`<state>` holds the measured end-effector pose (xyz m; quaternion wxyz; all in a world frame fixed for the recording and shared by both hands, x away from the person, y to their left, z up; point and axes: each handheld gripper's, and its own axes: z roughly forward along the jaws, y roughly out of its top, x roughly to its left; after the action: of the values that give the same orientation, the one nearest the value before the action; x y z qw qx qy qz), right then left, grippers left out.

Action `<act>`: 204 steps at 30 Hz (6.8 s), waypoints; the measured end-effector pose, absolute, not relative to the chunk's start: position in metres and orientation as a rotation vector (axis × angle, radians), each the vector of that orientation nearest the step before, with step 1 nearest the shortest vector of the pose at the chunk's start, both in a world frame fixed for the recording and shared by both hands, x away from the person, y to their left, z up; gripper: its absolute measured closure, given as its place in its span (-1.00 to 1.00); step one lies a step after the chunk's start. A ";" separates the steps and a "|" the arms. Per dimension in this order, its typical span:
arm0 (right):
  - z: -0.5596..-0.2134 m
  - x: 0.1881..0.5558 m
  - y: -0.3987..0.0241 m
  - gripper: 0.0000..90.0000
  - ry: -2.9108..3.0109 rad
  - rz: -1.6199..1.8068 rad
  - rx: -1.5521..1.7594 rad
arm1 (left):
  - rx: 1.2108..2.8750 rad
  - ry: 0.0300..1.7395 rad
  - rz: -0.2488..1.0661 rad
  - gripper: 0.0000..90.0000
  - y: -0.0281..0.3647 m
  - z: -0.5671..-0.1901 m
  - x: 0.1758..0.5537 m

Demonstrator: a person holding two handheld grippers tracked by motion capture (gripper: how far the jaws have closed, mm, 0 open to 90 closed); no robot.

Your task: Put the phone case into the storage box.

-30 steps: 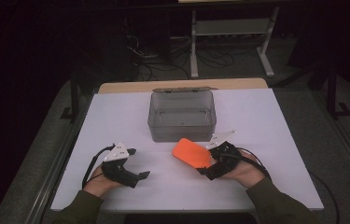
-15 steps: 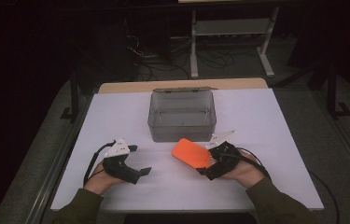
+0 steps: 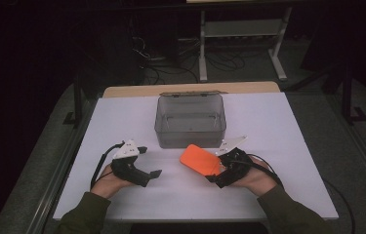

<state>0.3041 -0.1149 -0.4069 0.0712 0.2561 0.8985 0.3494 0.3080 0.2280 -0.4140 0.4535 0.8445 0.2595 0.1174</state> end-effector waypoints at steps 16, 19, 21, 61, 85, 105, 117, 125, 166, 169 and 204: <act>-0.408 0.304 -0.115 -0.66 2.696 1.036 0.766 | 2.062 0.614 0.299 -1.00 0.216 -0.407 0.316; -0.408 0.304 -0.116 -0.66 2.694 1.036 0.767 | 2.062 0.610 0.299 -1.00 0.213 -0.407 0.318; -0.408 0.305 -0.116 -0.66 2.695 1.036 0.770 | 2.062 0.604 0.300 -1.00 0.210 -0.406 0.319; -0.408 0.305 -0.118 -0.66 2.693 1.031 0.765 | 2.078 0.533 0.335 -1.00 0.184 -0.411 0.329; -0.408 0.306 -0.119 -0.66 2.698 1.024 0.778 | 2.107 0.459 0.412 -1.00 0.181 -0.413 0.326; -0.409 0.306 -0.118 -0.66 2.699 1.017 0.764 | 2.128 0.382 0.496 -1.00 0.178 -0.414 0.322; -0.409 0.306 -0.119 -0.66 2.697 1.020 0.769 | 2.154 0.342 0.548 -1.00 0.176 -0.415 0.320; -0.409 0.306 -0.119 -0.66 2.696 1.019 0.771 | 2.171 0.325 0.564 -1.00 0.175 -0.416 0.319; -0.409 0.307 -0.120 -0.66 2.697 1.017 0.774 | 2.261 0.196 0.741 -1.00 0.166 -0.423 0.313; -0.409 0.307 -0.120 -0.66 2.696 1.019 0.774 | 2.267 0.178 0.762 -1.00 0.165 -0.423 0.312; -0.409 0.307 -0.119 -0.66 2.694 1.018 0.777 | 2.327 0.004 0.928 -1.00 0.157 -0.426 0.305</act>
<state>0.3073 -0.1194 -0.4094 0.0795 0.2596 0.9003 0.3401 0.3045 0.1574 -0.4259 0.3130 0.8822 0.0017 0.3517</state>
